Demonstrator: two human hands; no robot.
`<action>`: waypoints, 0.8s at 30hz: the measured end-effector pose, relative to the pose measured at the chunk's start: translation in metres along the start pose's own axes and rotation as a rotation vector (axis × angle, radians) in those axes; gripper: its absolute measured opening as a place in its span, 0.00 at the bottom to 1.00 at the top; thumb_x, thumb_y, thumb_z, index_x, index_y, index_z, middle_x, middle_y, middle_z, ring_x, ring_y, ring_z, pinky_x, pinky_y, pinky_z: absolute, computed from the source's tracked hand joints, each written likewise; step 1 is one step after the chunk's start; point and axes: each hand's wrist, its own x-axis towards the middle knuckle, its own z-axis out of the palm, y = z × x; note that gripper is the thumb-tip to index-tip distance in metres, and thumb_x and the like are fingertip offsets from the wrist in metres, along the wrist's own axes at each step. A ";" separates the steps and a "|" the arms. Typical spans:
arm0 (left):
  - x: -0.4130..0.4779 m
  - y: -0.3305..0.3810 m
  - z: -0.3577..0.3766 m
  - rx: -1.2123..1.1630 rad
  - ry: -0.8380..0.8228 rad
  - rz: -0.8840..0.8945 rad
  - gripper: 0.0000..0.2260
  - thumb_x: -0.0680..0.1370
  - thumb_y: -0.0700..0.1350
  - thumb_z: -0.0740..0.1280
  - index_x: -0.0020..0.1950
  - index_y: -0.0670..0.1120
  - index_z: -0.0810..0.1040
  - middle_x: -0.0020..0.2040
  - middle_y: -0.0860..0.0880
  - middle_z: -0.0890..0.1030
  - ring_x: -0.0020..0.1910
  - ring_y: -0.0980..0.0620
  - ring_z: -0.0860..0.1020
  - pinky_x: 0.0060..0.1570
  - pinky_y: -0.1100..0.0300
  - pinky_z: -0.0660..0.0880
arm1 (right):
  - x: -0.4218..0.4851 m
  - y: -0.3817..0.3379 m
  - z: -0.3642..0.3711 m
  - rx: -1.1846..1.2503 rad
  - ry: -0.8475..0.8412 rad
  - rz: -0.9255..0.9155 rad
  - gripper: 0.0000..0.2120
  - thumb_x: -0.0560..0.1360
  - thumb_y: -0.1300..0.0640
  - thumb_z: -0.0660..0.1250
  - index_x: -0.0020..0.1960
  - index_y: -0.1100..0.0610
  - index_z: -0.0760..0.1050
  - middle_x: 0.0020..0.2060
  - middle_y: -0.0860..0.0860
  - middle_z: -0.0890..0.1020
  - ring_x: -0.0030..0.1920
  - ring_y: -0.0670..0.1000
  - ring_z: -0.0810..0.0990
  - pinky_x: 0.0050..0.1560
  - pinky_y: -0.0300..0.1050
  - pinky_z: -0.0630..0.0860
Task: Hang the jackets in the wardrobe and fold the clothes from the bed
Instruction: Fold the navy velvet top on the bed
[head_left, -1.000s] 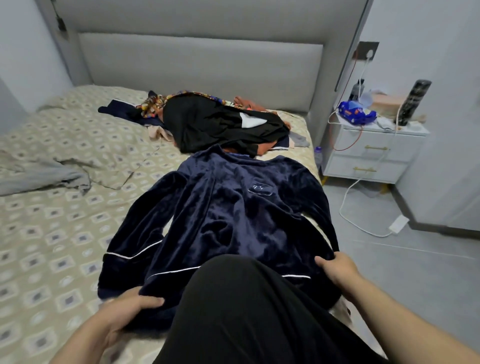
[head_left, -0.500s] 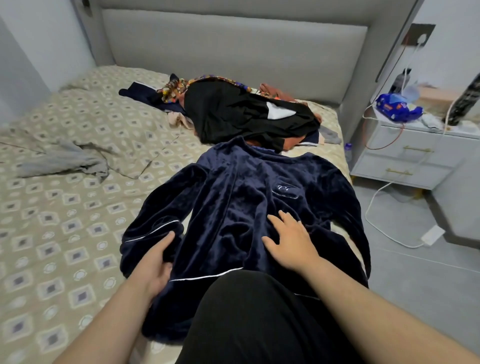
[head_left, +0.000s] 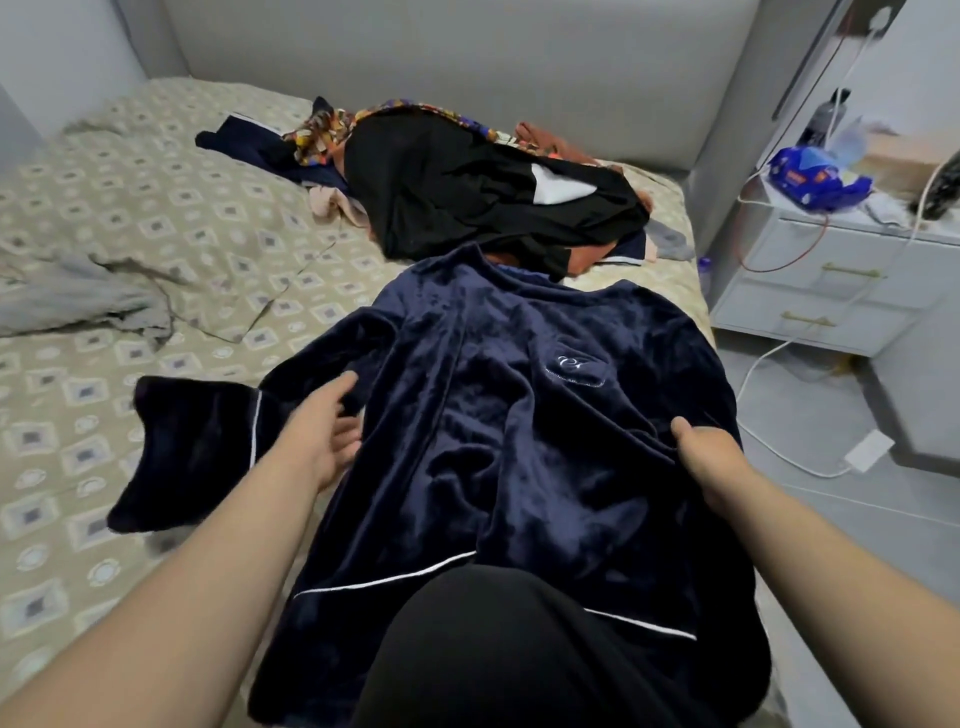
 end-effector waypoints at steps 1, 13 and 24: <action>0.004 0.000 0.009 0.144 -0.079 -0.048 0.20 0.76 0.59 0.70 0.56 0.44 0.78 0.49 0.46 0.81 0.43 0.49 0.79 0.41 0.57 0.76 | 0.004 -0.002 -0.002 0.066 -0.026 0.044 0.21 0.81 0.47 0.60 0.53 0.66 0.79 0.53 0.62 0.81 0.48 0.59 0.77 0.51 0.49 0.71; 0.067 0.033 0.037 0.212 0.217 0.352 0.44 0.75 0.28 0.66 0.82 0.49 0.44 0.74 0.47 0.69 0.65 0.47 0.73 0.58 0.54 0.73 | 0.046 0.001 0.008 0.212 0.211 -0.053 0.22 0.68 0.61 0.69 0.62 0.54 0.71 0.55 0.56 0.80 0.52 0.58 0.78 0.59 0.51 0.75; 0.114 0.044 -0.014 -0.262 -0.083 0.128 0.48 0.62 0.61 0.78 0.77 0.49 0.63 0.70 0.47 0.73 0.63 0.46 0.77 0.44 0.49 0.79 | -0.014 -0.070 0.064 -0.318 0.340 -0.487 0.30 0.76 0.50 0.67 0.73 0.63 0.67 0.75 0.63 0.62 0.75 0.63 0.60 0.73 0.59 0.60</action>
